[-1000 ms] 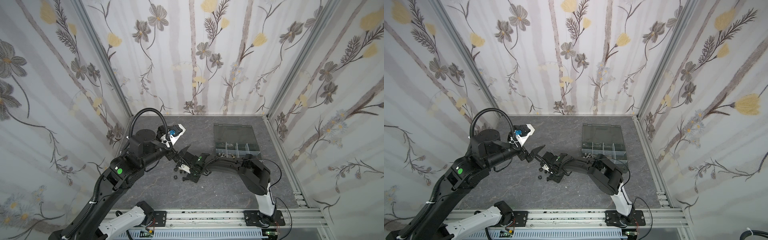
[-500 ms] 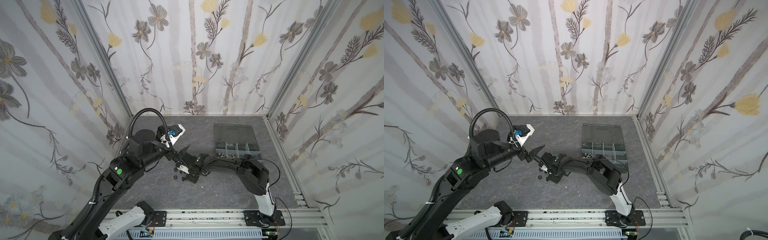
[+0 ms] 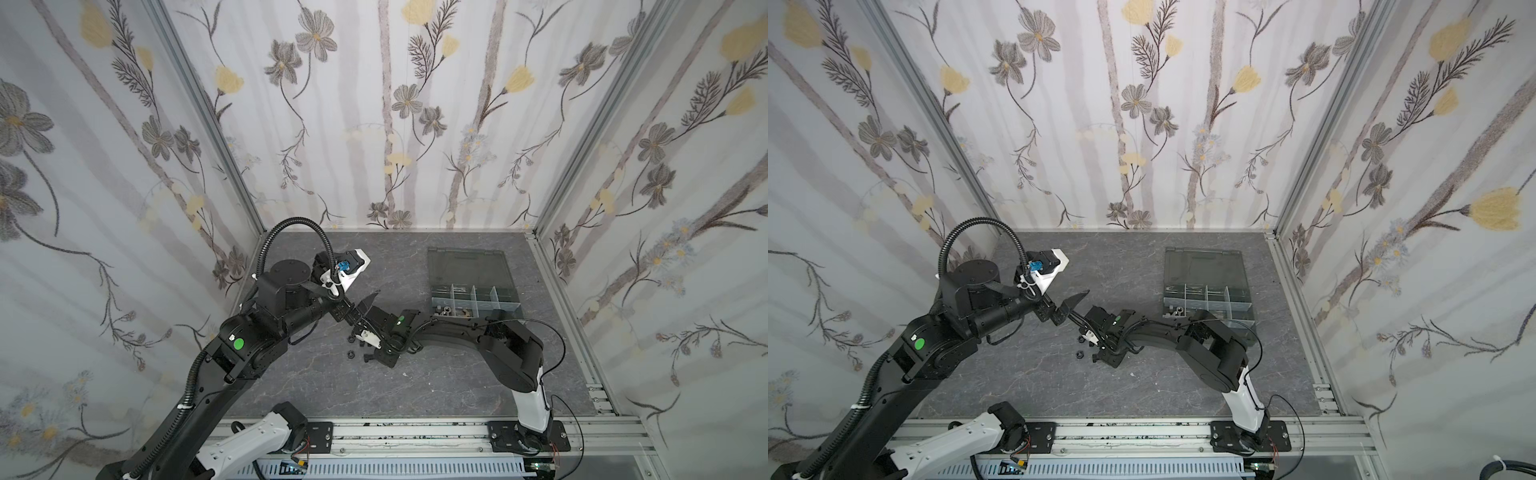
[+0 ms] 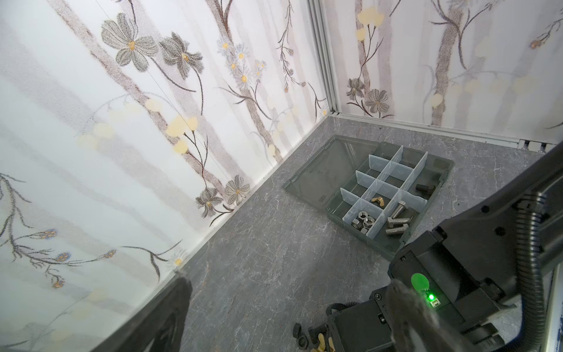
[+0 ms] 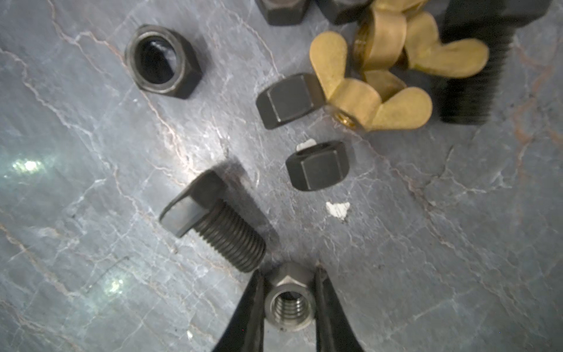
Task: Sort the screws and nuts into containers
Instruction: Pick up the nut from the bottom-center of the table.
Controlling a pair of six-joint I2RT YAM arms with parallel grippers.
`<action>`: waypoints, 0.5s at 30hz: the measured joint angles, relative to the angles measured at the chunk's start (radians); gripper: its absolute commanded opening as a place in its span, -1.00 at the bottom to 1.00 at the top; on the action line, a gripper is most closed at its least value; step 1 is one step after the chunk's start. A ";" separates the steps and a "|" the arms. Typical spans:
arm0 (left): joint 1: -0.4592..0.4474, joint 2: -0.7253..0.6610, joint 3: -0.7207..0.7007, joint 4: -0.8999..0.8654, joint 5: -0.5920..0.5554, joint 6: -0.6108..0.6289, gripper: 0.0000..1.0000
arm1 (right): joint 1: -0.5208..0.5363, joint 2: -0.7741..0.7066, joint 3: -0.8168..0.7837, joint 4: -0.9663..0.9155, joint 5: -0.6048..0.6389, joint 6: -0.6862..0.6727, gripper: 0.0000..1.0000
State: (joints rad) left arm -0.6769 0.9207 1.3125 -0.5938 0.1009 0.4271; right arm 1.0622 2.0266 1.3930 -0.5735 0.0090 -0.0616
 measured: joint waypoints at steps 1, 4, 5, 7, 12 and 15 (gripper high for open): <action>0.000 0.000 0.000 0.000 0.000 0.000 1.00 | -0.006 -0.004 -0.003 -0.006 0.004 0.000 -0.63; 0.000 0.000 0.000 0.000 0.000 0.001 1.00 | -0.045 -0.033 -0.014 -0.054 0.024 0.001 -0.64; 0.000 0.000 0.000 0.000 0.000 0.002 1.00 | -0.069 -0.053 -0.018 -0.064 0.027 0.002 -0.64; 0.000 0.000 0.000 0.000 0.000 0.003 1.00 | -0.115 -0.100 -0.019 -0.073 0.032 0.006 -0.64; 0.000 -0.001 -0.005 0.008 0.000 0.007 1.00 | -0.255 -0.193 -0.019 -0.074 0.030 0.031 -0.66; 0.000 -0.004 -0.010 0.016 0.001 0.007 1.00 | -0.351 -0.222 -0.019 -0.087 0.044 0.039 -0.66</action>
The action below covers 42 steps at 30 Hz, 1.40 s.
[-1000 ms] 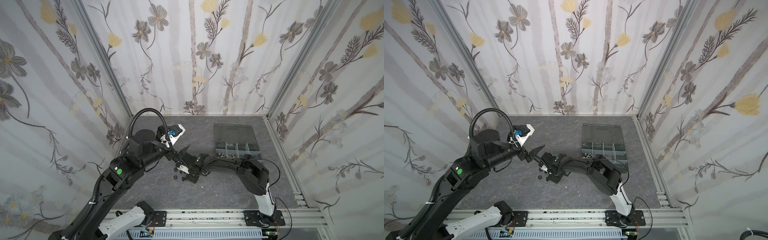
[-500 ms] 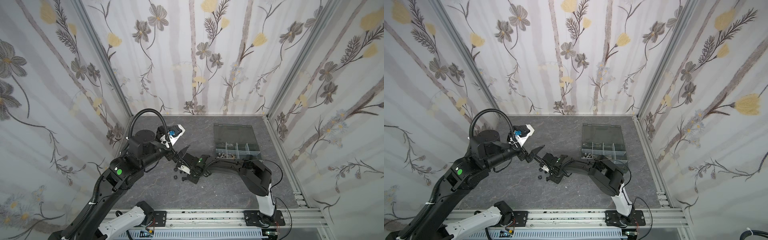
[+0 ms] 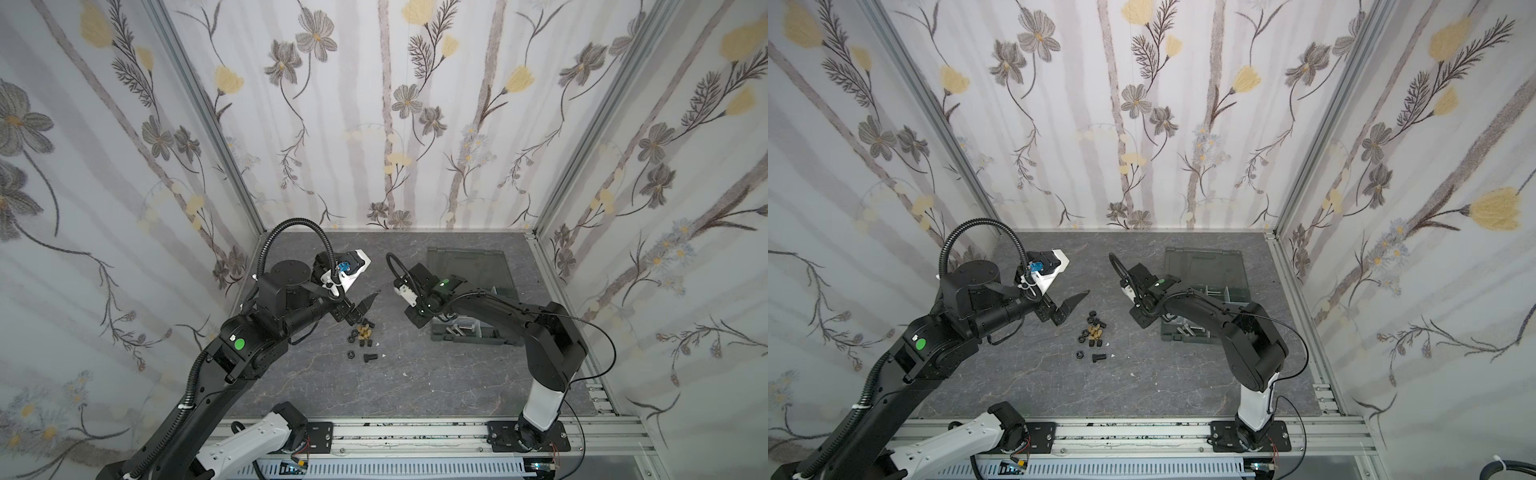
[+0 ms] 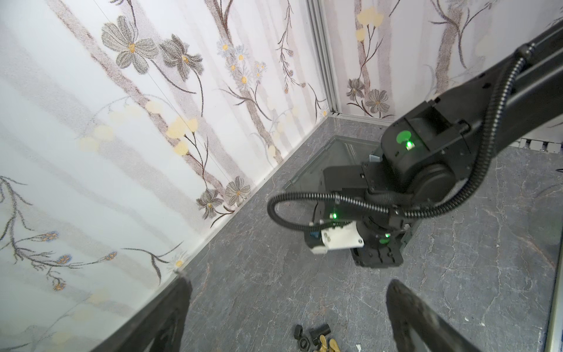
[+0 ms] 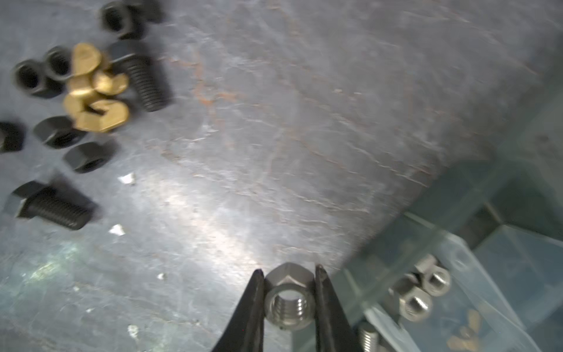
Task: Sort the screws and nuts into containers
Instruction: Pick up the nut from the bottom-center of the table, then place the nut into the container.
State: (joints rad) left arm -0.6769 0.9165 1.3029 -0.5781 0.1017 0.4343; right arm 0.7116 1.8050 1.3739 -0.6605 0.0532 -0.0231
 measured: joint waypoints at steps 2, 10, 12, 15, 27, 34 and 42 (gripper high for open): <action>0.000 -0.001 0.000 0.005 0.000 0.000 1.00 | -0.054 -0.019 0.000 -0.010 0.024 0.006 -0.66; 0.000 -0.005 -0.001 0.006 0.001 0.000 1.00 | -0.194 -0.040 0.000 -0.024 0.100 0.015 -0.65; 0.000 -0.007 -0.001 0.006 0.001 0.000 1.00 | -0.196 -0.031 0.000 -0.021 0.098 0.014 -0.64; 0.000 -0.008 -0.001 0.006 0.001 0.000 1.00 | -0.198 -0.015 -0.003 -0.019 0.098 0.014 -0.64; 0.000 -0.009 -0.001 0.006 0.001 0.003 1.00 | -0.182 0.004 -0.048 -0.006 0.098 0.015 -0.51; 0.000 -0.010 -0.001 0.006 0.000 0.003 1.00 | -0.175 0.037 -0.056 0.007 0.098 0.022 -0.30; 0.000 -0.013 -0.001 0.006 0.000 0.003 1.00 | -0.156 0.029 -0.023 0.000 0.103 0.022 -0.16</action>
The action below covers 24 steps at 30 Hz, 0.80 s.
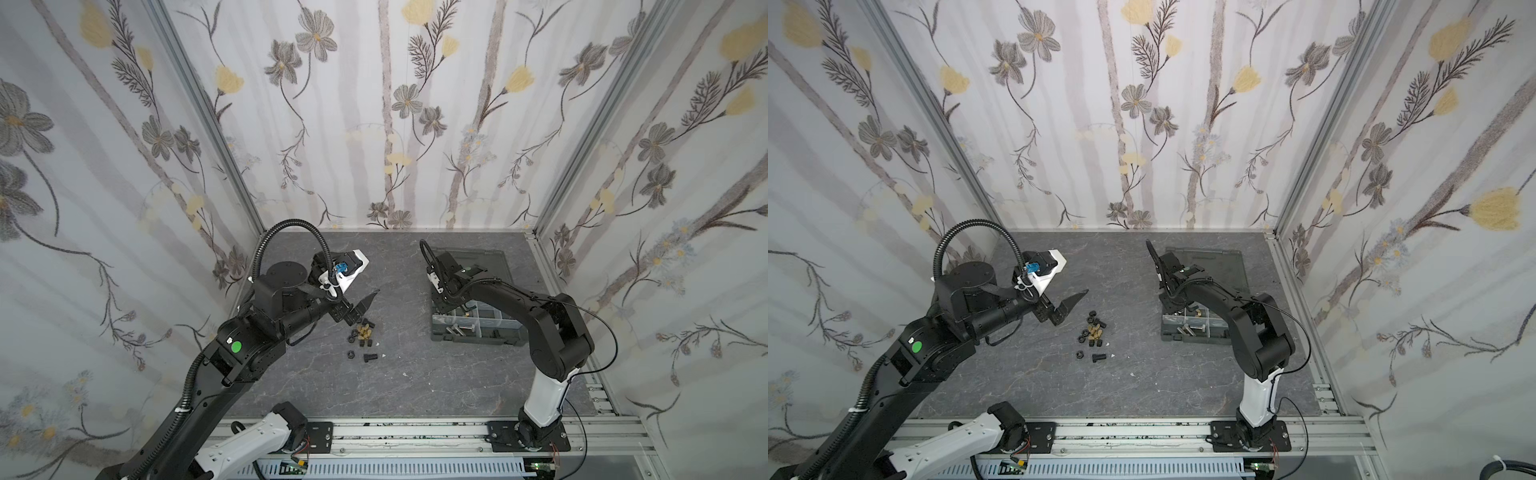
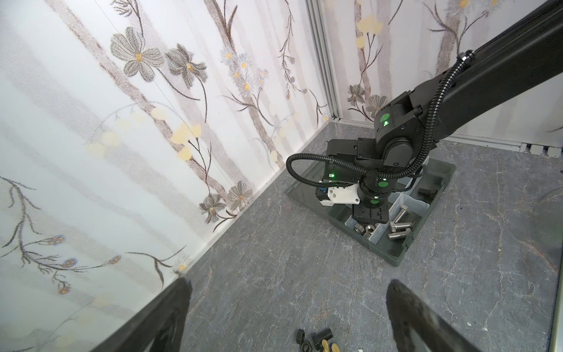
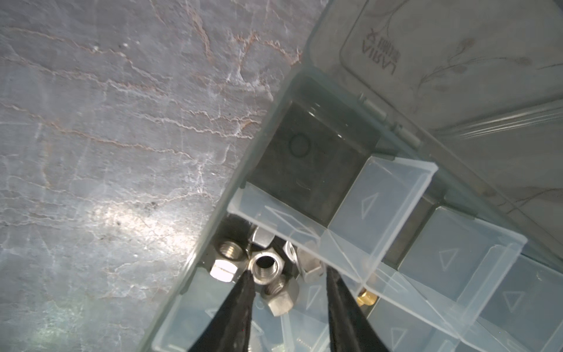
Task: Sort the screws and nuts into containers
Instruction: Place the nut into the container, then pick up the screw from the bottom-center of the table.
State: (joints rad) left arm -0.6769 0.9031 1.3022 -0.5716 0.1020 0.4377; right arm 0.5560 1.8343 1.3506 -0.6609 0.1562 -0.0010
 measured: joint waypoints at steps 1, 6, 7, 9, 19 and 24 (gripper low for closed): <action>0.000 0.000 0.000 0.000 0.000 0.000 1.00 | 0.011 -0.010 0.011 -0.002 0.000 0.000 -0.11; 0.000 0.002 -0.024 0.014 0.001 0.001 1.00 | 0.111 -0.042 0.051 0.002 0.000 -0.043 -0.05; 0.000 0.002 -0.026 0.013 0.002 0.001 1.00 | 0.136 -0.042 0.055 0.006 -0.005 -0.056 -0.04; 0.000 -0.004 -0.027 0.014 0.004 0.001 1.00 | 0.186 -0.042 0.056 0.008 -0.022 -0.083 0.02; 0.000 -0.047 -0.050 0.018 0.008 0.001 1.00 | 0.433 0.050 0.088 0.062 -0.153 -0.177 0.09; 0.000 -0.061 -0.051 0.018 0.008 0.001 1.00 | 0.497 0.117 0.112 0.076 -0.160 -0.195 0.14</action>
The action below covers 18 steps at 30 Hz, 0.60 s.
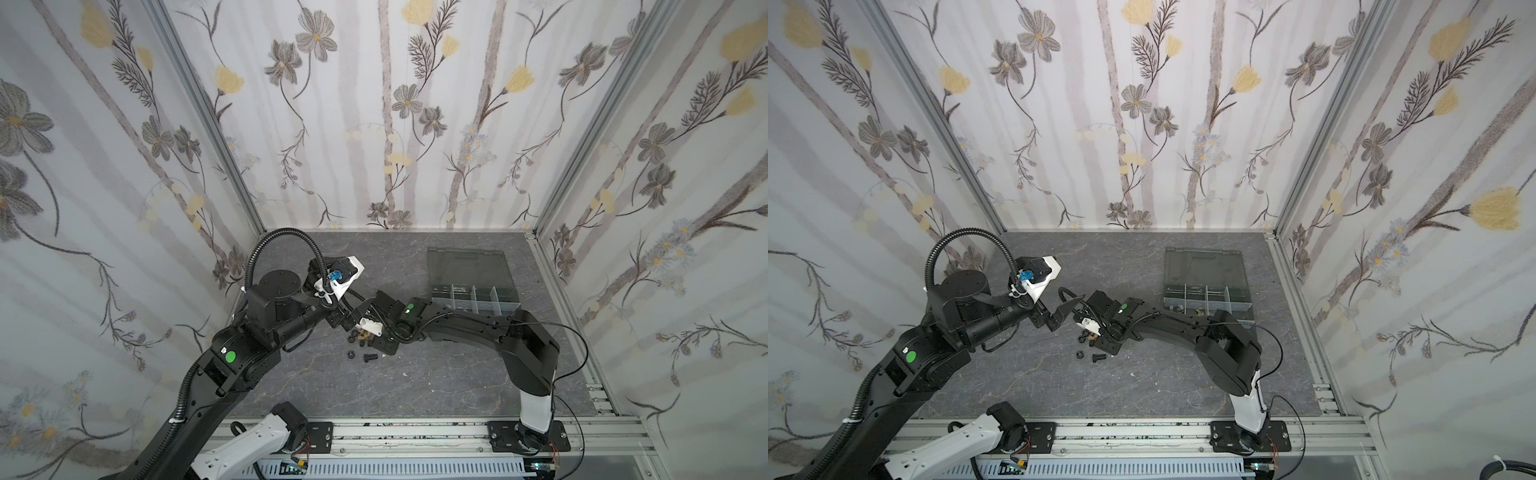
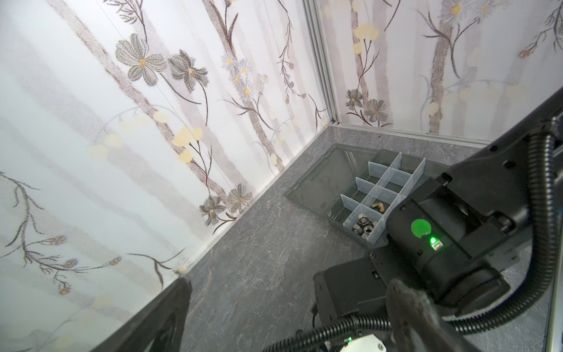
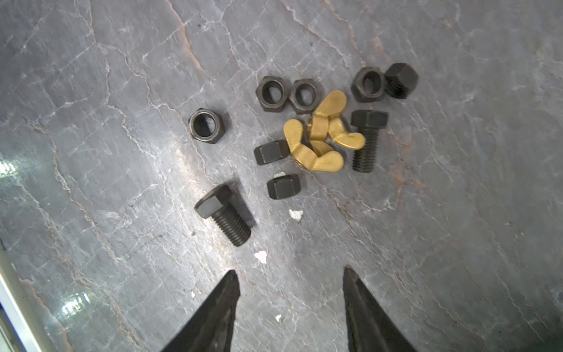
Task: Sort the screws and nuts into containers
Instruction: Pick up the screw from the bottom-center of the table.
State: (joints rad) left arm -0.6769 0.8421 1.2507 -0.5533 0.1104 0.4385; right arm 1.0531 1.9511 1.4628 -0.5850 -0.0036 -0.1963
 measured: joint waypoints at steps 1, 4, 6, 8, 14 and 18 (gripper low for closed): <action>0.000 -0.003 0.000 0.000 0.000 0.000 1.00 | 0.009 0.011 0.006 0.001 0.000 -0.005 0.15; 0.000 -0.008 0.000 0.000 0.004 0.000 1.00 | 0.030 0.042 0.024 0.007 -0.001 -0.016 0.15; 0.000 -0.011 0.000 0.000 0.008 0.000 1.00 | 0.040 0.058 0.034 0.008 -0.002 -0.024 0.15; 0.000 -0.013 0.000 0.000 0.015 0.000 1.00 | 0.044 0.072 0.041 0.010 0.000 -0.033 0.15; 0.000 -0.019 0.000 0.000 0.018 0.000 1.00 | 0.063 0.106 0.050 0.010 0.003 -0.054 0.12; 0.000 -0.019 0.000 0.000 0.021 0.000 1.00 | 0.072 0.123 0.050 0.009 0.002 -0.065 -0.06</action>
State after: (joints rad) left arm -0.6769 0.8234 1.2507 -0.5529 0.1318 0.4381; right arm 1.1255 2.0743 1.5127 -0.5758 -0.0017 -0.2611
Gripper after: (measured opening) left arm 0.998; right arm 0.520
